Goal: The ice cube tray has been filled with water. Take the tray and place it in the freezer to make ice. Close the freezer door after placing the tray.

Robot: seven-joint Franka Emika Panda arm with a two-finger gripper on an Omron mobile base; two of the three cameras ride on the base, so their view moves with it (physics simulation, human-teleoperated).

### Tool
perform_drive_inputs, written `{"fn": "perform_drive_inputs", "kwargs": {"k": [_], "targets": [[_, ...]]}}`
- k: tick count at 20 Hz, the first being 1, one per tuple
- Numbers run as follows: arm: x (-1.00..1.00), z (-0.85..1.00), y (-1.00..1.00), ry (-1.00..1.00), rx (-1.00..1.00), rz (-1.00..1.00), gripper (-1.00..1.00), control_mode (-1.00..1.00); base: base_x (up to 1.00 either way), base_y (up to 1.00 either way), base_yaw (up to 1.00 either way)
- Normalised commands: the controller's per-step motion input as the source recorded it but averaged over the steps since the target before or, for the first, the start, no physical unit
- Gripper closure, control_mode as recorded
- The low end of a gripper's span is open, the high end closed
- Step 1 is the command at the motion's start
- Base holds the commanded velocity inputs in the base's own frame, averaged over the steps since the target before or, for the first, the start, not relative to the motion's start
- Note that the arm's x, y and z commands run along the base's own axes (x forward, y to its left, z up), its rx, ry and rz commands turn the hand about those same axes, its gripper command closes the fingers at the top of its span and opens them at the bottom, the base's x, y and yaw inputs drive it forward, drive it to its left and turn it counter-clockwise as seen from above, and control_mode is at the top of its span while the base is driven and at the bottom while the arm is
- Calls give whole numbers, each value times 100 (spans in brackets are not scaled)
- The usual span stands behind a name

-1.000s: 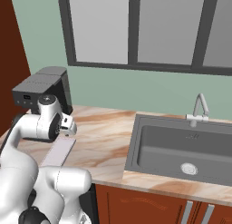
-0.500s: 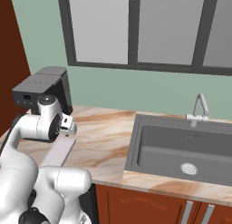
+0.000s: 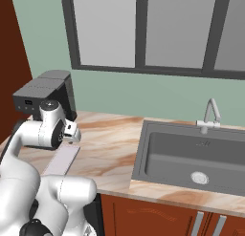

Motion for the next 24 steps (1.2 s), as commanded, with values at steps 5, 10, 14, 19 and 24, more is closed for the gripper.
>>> {"fn": "perform_drive_inputs", "kwargs": {"k": [5, 10, 14, 19, 24], "targets": [[-1, 0, 0, 0, 0, 0, -100, -100, 0, 0, 0], [-1, 0, 0, 0, 0, 0, -100, -100, 0, 0, 0], [-1, 0, 0, 0, 0, 0, -100, -100, 0, 0, 0], [0, 0, 0, 0, 0, 0, -100, -100, 0, 0, 0], [-1, 0, 0, 0, 0, 0, -100, -100, 0, 0, 0]]}}
